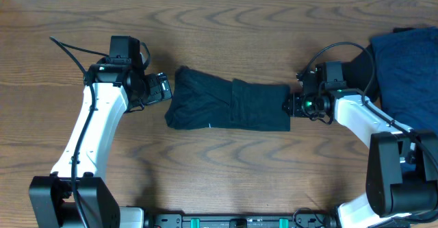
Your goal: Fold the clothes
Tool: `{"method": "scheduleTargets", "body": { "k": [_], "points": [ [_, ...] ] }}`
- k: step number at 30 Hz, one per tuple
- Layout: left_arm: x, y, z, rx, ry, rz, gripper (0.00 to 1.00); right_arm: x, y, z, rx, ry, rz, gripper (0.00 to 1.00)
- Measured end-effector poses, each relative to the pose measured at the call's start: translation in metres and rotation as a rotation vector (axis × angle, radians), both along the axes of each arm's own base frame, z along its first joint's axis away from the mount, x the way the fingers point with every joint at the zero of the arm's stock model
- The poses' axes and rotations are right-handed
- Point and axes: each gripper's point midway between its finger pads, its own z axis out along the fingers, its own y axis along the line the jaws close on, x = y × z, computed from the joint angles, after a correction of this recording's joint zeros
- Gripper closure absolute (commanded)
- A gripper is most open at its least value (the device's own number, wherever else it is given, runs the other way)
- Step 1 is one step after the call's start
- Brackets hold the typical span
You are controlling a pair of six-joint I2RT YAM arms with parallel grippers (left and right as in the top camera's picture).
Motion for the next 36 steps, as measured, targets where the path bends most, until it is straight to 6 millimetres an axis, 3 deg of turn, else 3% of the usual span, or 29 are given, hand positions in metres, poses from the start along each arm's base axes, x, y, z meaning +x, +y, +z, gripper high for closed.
{"method": "scheduleTargets", "body": {
  "k": [10,20,22,25,27,31,33,36],
  "points": [
    [0.000,0.000,0.000,0.000,0.000,0.000,0.02,0.001,0.013,0.001,-0.014,-0.018,0.024,0.64],
    [0.000,0.000,0.000,0.000,0.000,0.000,0.02,0.001,0.003,-0.004,-0.080,-0.007,-0.022,0.60],
    [0.000,0.000,0.000,0.000,0.000,0.000,0.02,0.001,0.001,-0.005,-0.092,-0.007,-0.033,0.62],
    [0.000,0.000,0.000,0.000,0.000,0.000,0.02,0.002,-0.002,-0.006,-0.103,-0.005,-0.049,0.74],
    [0.000,0.000,0.000,0.000,0.000,0.000,0.02,0.002,-0.002,-0.006,-0.105,-0.007,-0.052,0.75],
    [0.000,0.000,0.000,0.000,0.000,0.000,0.02,0.001,-0.003,-0.008,-0.106,-0.007,-0.060,0.67],
    [0.000,0.000,0.000,0.000,0.000,0.000,0.02,0.001,-0.003,-0.009,-0.103,-0.003,-0.068,0.55],
    [0.000,0.000,0.000,0.000,0.000,0.000,0.02,0.003,-0.002,-0.007,-0.095,-0.013,-0.072,0.55]
  ]
}}
